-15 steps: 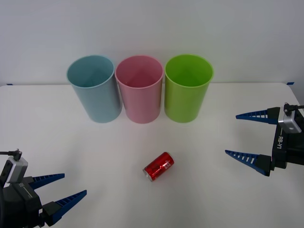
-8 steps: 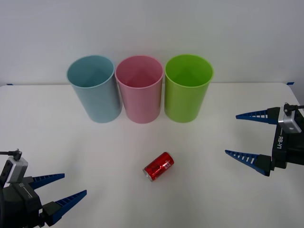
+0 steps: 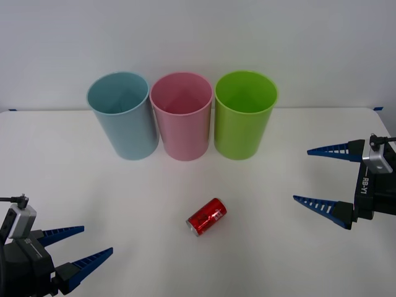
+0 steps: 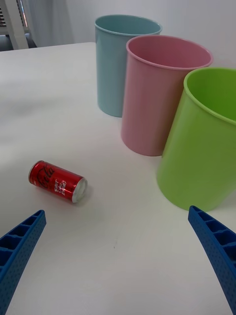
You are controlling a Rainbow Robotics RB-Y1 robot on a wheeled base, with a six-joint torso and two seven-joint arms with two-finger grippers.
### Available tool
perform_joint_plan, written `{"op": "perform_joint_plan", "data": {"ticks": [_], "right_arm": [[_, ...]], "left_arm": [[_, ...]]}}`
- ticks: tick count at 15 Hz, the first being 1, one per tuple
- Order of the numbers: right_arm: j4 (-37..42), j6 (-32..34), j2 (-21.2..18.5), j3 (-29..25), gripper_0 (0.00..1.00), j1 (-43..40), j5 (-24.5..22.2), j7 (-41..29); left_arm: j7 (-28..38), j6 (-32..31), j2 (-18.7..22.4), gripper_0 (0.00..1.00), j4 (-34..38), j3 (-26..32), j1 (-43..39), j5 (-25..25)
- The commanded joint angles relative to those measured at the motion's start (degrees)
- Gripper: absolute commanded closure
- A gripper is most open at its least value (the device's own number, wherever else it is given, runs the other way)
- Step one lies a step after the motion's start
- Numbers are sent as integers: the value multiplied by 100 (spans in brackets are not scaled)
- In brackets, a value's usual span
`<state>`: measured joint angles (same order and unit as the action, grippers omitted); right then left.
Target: Put cans in the blue bin and PET bottles in the pink bin and trash in the green bin.
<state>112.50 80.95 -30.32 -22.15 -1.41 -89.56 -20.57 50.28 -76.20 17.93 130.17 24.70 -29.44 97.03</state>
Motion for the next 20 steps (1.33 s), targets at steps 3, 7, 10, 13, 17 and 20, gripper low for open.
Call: {"op": "perform_joint_plan", "data": {"ticks": [3,7,10,13,17,20], "right_arm": [[158,18,70,44,0,-35,-44,35],[650,18,-448,255,0,62,-61,53],[721,193,-721,431,0,325,-105,79],[730,299,-905,923,0,642,-360,176],[844,299,-1116,1749,0,1160,-940,325],[932,299,-1327,2250,0,1503,-1292,431]], "left_arm": [[0,0,0,0,0,0,0,0],[0,0,0,0,0,0,0,0],[0,0,0,0,0,0,0,0],[0,0,0,0,0,0,0,0],[0,0,0,0,0,0,0,0],[0,0,0,0,0,0,0,0]]}}
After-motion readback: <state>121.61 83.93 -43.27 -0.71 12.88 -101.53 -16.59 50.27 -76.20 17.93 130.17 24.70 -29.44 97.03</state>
